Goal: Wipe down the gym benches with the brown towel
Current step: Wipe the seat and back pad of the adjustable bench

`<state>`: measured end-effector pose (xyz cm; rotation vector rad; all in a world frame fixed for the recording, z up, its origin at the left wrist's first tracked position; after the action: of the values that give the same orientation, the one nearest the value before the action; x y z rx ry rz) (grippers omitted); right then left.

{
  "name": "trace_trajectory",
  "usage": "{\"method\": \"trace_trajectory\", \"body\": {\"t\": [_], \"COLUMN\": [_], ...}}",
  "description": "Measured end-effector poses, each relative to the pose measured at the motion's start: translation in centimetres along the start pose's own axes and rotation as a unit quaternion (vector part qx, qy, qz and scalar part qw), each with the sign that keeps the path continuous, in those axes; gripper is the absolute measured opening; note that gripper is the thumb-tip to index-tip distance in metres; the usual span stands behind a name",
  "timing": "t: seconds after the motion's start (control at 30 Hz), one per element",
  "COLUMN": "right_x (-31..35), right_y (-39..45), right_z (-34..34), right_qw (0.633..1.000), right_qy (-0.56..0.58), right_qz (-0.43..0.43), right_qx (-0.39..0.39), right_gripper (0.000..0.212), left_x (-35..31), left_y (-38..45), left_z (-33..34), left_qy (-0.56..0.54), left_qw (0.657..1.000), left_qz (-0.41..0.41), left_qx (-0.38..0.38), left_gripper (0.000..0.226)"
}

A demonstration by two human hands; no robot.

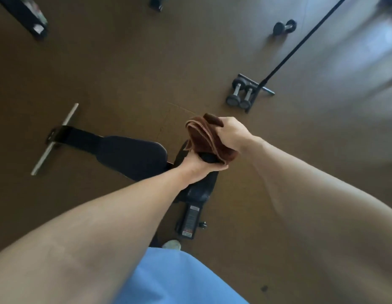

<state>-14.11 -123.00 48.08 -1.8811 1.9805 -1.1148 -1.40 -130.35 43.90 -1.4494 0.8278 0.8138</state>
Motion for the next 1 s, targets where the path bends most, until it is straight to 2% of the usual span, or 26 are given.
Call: {"method": "trace_trajectory", "body": {"t": [0.1, 0.2, 0.3, 0.37, 0.43, 0.47, 0.53, 0.63, 0.73, 0.77, 0.87, 1.0], "right_x": [-0.7, -1.1, -2.1, -2.2, -1.2, -0.7, 0.2, 0.9, -1.0, -1.7, -3.1, -5.3], "right_y": [-5.5, -10.5, -13.1, -14.0, -14.6, -14.4, -13.6, -12.4, -9.7, -8.5, -4.1, 0.7], "right_z": [2.0, 6.3, 9.3, 10.6, 11.9, 12.8, 15.4, 19.7, 25.1, 26.8, 31.6, 37.9], "right_qw": [0.991, 0.959, 0.927, 0.893, 0.836, 0.807, 0.754, 0.681, 0.574, 0.551, 0.552, 0.554], "right_qy": [-0.070, -0.119, -0.179, -0.271, -0.372, -0.432, -0.548, -0.666, -0.781, -0.801, -0.807, -0.805], "right_qz": [-0.078, -0.223, -0.298, -0.333, -0.375, -0.379, -0.356, -0.305, -0.242, -0.225, -0.198, -0.190], "right_qx": [-0.082, -0.129, -0.142, -0.136, -0.148, -0.138, -0.060, 0.021, 0.053, 0.060, 0.067, 0.090], "right_gripper": [0.035, 0.030, 0.031, 0.031, 0.028, 0.029, 0.034, 0.032, 0.050, 0.056, 0.065, 0.063], "left_x": [2.8, 3.9, 7.5, 10.6, 14.1, 15.8, 18.6, 21.4, 23.6, 24.2, 26.4, 30.4], "left_y": [-4.0, -7.1, -9.4, -10.9, -12.2, -12.7, -13.6, -13.9, -13.1, -12.6, -10.5, -8.2], "left_z": [0.8, 1.1, 0.3, -0.8, -1.6, -1.9, -2.4, -3.4, -5.3, -6.1, -8.7, -10.8], "left_qy": [-0.028, 0.029, 0.150, 0.147, 0.132, 0.123, 0.106, 0.061, 0.000, -0.017, -0.024, -0.024], "left_qw": [0.999, 0.997, 0.988, 0.988, 0.987, 0.986, 0.983, 0.985, 0.984, 0.984, 0.986, 0.988], "left_qz": [0.025, 0.068, 0.010, -0.044, -0.092, -0.117, -0.149, -0.160, -0.162, -0.156, -0.134, -0.118], "left_qx": [-0.038, 0.008, 0.035, 0.013, 0.002, -0.001, -0.010, -0.033, -0.070, -0.079, -0.093, -0.100], "left_gripper": [0.104, 0.102, 0.075, 0.059, 0.060, 0.066, 0.073, 0.067, 0.056, 0.053, 0.047, 0.043]}}
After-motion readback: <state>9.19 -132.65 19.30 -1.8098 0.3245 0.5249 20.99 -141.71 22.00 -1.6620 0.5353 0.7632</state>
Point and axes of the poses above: each hand's wrist, its own y-axis towards the middle knuckle, its own z-axis out of the palm, x = y × z, the point moved 7 cm from there along y, towards the middle knuckle, and after that the axes turned 12 degrees about z, right-handed, at the moved point
